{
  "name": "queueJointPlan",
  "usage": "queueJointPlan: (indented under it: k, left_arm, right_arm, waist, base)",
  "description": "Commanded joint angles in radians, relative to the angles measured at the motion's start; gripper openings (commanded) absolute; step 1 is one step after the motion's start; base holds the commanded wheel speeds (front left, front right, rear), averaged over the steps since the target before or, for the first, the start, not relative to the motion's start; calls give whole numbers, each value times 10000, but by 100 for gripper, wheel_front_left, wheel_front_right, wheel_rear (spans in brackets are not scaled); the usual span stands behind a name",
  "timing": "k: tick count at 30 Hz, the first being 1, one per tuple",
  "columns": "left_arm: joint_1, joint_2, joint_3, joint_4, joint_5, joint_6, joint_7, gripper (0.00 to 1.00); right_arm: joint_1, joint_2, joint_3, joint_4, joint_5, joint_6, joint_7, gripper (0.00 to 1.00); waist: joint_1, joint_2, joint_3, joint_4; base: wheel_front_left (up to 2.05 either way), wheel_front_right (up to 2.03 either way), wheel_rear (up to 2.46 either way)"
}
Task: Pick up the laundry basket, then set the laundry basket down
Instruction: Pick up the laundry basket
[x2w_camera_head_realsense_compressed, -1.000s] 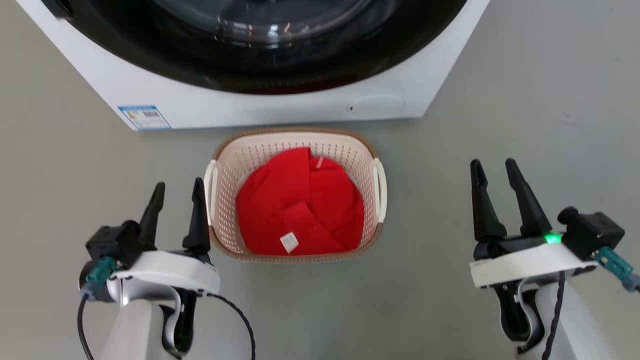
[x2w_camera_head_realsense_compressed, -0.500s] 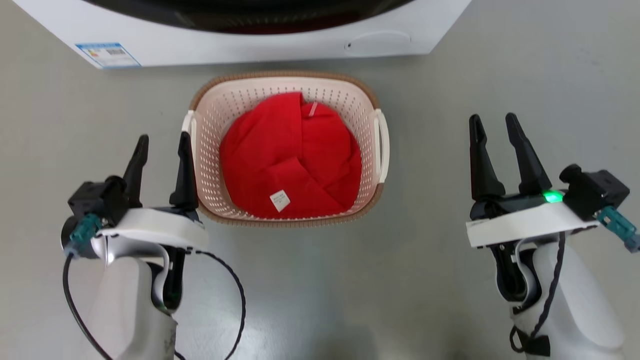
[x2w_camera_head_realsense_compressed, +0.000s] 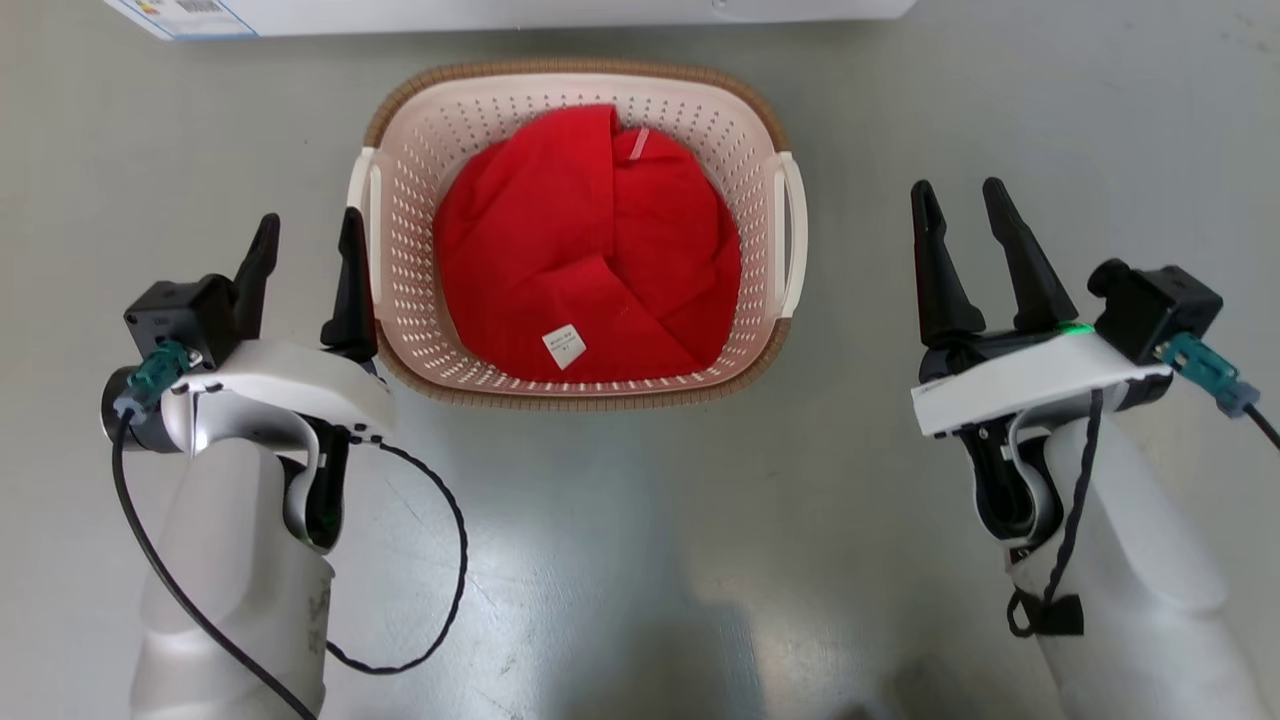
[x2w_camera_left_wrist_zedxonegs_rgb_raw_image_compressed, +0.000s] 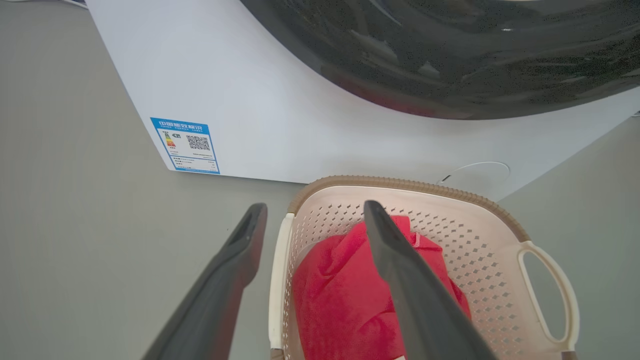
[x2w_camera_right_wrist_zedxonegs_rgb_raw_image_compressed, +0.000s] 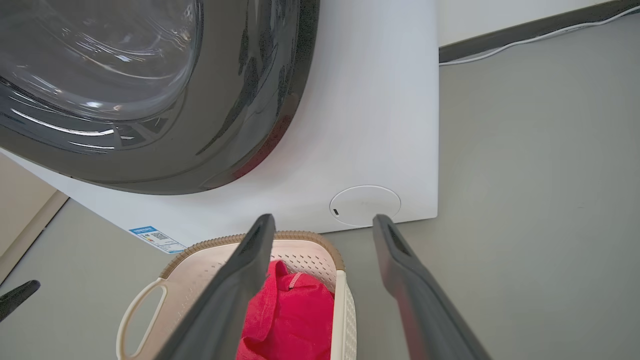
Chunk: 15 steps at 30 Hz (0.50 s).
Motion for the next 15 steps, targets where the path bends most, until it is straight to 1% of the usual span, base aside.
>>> queueJointPlan:
  k: [1,6,10,15]
  left_arm:
    - [-140,299,284,-49,33,-66,-49,100]
    - [-682,473,268,615,160,-105,-49,100]
    - [-1121,579,214,1283,313,-83,-49,100]
    - [-1742,642,173,2158,339,-86,-49,100]
  right_arm:
    - [-17,42,233,-39,130,73,-93,100]
    - [-575,33,559,716,314,73,-93,100]
    - [-1123,-74,1036,1633,292,73,-93,100]
    - [-1814,-58,1349,2578,454,73,-93,100]
  waist:
    - [0,0,153,-18]
    - [0,0,597,-52]
    - [0,0,933,-64]
    - [0,0,1296,-33]
  base:
    - [0,0,0]
    - [0,0,0]
    - [0,0,0]
    - [0,0,0]
